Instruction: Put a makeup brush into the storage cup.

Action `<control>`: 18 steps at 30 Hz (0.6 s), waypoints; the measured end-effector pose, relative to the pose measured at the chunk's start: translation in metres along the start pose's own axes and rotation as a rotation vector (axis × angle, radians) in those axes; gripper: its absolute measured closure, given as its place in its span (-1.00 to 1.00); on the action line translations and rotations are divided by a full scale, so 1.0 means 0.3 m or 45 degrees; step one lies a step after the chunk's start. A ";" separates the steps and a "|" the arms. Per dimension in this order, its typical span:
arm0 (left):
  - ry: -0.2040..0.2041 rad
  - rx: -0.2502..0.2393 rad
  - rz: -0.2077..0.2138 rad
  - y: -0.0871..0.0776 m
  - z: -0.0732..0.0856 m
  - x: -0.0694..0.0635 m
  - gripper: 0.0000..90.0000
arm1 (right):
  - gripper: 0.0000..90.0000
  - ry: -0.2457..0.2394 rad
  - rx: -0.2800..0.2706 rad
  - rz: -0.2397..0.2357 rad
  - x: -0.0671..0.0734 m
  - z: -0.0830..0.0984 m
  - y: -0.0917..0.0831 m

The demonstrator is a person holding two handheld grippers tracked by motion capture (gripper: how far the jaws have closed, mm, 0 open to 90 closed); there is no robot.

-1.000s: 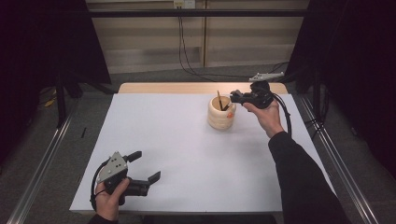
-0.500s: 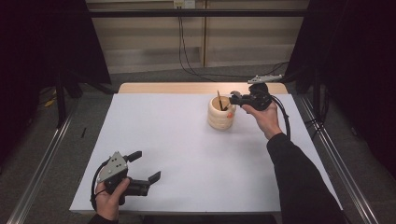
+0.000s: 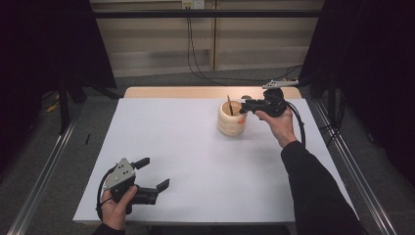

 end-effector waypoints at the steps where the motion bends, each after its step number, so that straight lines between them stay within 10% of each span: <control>1: 0.001 0.001 -0.003 0.000 0.000 0.001 -0.96 | 0.43 -0.002 -0.003 0.004 -0.002 -0.001 -0.002; 18: -0.025 -0.014 -0.012 -0.001 0.000 0.006 -0.96 | -0.82 0.013 -0.131 0.031 0.007 -0.006 -0.012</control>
Point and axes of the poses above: each handheld gripper's, and its own axes: y roughly forward along the jaws, z roughly out of its underside, x roughly to its left, the point moved 6 cm from there along y, roughly forward along the jaws, and after that the axes turned 3 degrees about -y, right-handed, at the moved point
